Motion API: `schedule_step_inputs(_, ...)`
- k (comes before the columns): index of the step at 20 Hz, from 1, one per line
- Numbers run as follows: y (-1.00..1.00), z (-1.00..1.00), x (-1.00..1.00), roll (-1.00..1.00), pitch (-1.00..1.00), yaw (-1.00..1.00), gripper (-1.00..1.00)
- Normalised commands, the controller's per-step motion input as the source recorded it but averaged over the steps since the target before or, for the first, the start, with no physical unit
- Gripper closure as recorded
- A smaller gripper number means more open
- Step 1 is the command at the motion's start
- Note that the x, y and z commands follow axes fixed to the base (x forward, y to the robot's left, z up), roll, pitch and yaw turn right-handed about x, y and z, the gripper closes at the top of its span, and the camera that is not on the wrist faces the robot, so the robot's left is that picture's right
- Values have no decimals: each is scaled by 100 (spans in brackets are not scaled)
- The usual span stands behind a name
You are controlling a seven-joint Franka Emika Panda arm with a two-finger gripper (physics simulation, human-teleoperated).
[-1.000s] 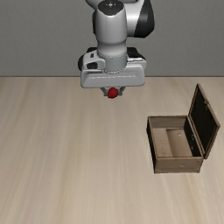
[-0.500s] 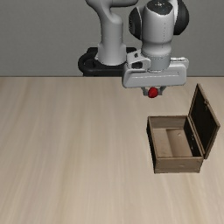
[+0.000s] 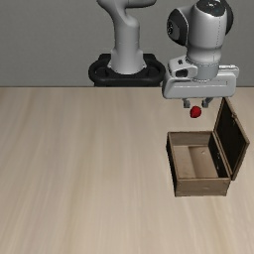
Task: Pick up the strawberry and place it in the box
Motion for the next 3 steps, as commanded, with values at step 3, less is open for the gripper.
schedule_step_inputs(3, 0, 0, 0, 0, 0, 0, -100)
